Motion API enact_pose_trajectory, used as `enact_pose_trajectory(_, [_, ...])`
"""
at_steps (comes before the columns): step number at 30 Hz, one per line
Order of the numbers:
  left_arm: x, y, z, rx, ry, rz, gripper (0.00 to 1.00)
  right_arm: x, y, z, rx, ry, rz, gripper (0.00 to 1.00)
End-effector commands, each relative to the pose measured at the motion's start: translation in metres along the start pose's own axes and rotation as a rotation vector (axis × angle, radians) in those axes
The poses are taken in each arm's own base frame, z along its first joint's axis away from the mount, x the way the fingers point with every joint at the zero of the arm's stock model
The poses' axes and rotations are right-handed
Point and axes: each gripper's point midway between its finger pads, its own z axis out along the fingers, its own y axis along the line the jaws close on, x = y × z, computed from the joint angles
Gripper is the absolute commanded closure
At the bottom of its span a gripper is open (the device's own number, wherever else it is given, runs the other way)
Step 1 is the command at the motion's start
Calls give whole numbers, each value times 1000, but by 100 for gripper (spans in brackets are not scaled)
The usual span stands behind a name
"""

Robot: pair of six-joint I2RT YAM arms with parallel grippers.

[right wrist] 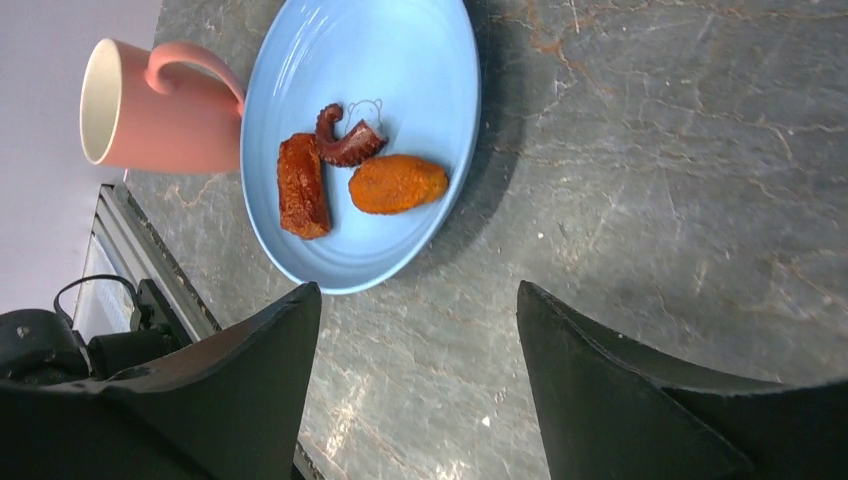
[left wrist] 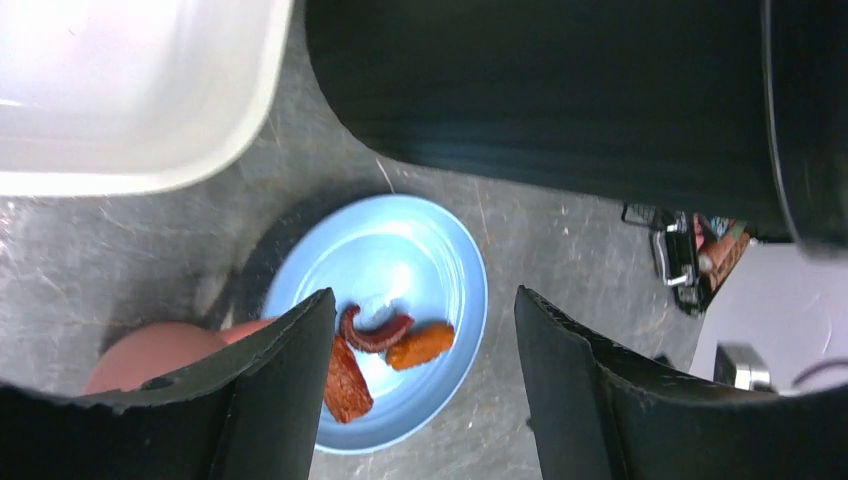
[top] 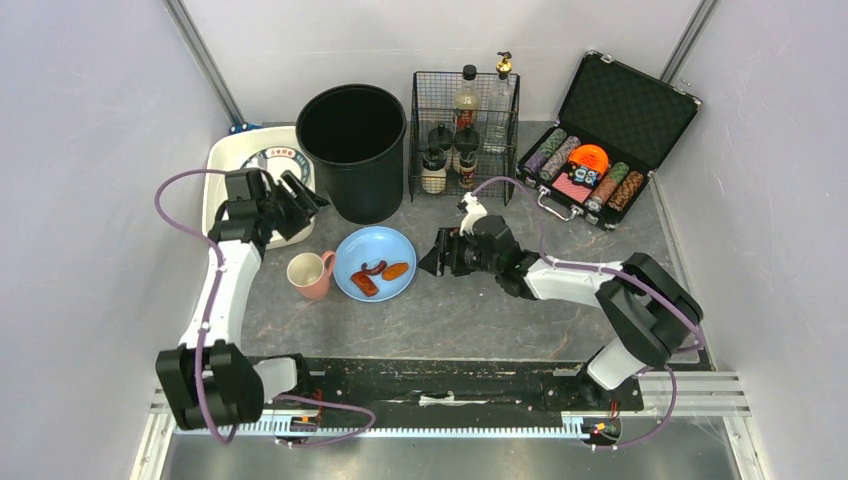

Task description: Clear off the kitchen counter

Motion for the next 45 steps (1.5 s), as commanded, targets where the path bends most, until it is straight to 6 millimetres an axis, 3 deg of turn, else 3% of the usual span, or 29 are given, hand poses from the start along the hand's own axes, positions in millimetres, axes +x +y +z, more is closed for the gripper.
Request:
enact_pose_trajectory(1, [25,-11,-18,67,22,114,29,-19,9,21,-6,-41,13,28])
enact_pose_trajectory(9, [62,-22,-37,164,98,203,29,-19,2,48,20,-27,44,33])
enact_pose_trajectory(14, [87,-20,-39,213,141,221,29,-16,0,68,21,-2,58,38])
enact_pose_trajectory(20, [97,-27,-43,276,170,208,29,-8,-5,83,33,9,84,41])
enact_pose_trajectory(32, [97,-33,-51,314,159,216,29,5,-17,98,57,20,144,54])
enact_pose_trajectory(36, [97,-33,-52,314,151,219,29,6,-22,100,78,15,152,65])
enact_pose_trajectory(43, [96,-31,-52,305,142,219,29,8,-29,99,105,4,163,98])
enact_pose_trajectory(45, [96,-31,-52,303,142,221,29,8,-31,97,115,0,164,100])
